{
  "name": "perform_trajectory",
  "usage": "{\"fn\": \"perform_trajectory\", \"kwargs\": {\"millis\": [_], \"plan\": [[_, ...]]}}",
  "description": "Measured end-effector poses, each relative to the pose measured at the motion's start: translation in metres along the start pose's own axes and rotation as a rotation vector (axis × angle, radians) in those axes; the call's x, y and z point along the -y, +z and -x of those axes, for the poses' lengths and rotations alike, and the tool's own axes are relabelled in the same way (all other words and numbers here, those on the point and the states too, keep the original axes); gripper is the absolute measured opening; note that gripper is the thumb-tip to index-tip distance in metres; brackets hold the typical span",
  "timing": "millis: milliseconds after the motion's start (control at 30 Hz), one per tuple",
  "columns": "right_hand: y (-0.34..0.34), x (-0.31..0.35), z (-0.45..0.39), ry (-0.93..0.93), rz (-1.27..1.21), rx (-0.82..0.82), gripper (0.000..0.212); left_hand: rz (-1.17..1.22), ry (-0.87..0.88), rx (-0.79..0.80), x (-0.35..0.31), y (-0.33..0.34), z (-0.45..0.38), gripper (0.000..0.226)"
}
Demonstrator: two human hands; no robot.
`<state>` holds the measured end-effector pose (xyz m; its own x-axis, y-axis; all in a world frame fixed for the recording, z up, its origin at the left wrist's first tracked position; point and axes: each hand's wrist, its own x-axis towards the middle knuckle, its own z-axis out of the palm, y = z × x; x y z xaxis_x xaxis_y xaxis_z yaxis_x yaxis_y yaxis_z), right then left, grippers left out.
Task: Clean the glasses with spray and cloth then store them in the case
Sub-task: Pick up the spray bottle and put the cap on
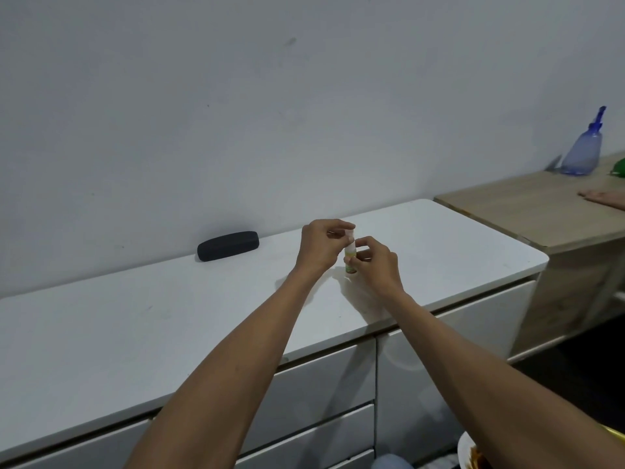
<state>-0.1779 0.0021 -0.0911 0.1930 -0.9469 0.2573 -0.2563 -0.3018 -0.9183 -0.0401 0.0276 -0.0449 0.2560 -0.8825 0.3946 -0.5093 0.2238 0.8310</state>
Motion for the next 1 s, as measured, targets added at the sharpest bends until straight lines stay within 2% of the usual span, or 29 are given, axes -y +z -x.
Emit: {"fn": "perform_trajectory", "kwargs": {"millis": [133,200,333,467,567,733,1000], "plan": [[0.003,-0.001,0.000,0.002,0.015,-0.008,0.021,-0.039,-0.042,0.054,0.005,-0.011,0.004,0.039],[0.004,0.000,0.001,0.006,0.027,-0.014,0.024,-0.089,-0.077,0.051,0.015,-0.021,0.008,0.040],[0.007,0.000,0.001,0.002,0.070,-0.038,0.028,-0.371,-0.147,0.027,0.048,-0.052,0.024,0.047],[0.013,0.004,-0.002,-0.002,0.071,-0.011,0.026,-0.525,-0.236,-0.028,0.090,-0.090,0.046,0.059],[0.025,0.011,-0.007,-0.017,0.064,0.030,0.026,-0.663,-0.284,-0.010,0.107,-0.112,0.050,0.071],[0.061,0.025,-0.023,-0.025,0.028,0.069,0.022,-0.877,-0.306,0.052,0.119,-0.122,0.039,0.084],[0.139,0.043,-0.077,-0.041,-0.019,0.112,0.024,-0.958,-0.297,0.077,0.135,-0.122,0.017,0.094]]}}
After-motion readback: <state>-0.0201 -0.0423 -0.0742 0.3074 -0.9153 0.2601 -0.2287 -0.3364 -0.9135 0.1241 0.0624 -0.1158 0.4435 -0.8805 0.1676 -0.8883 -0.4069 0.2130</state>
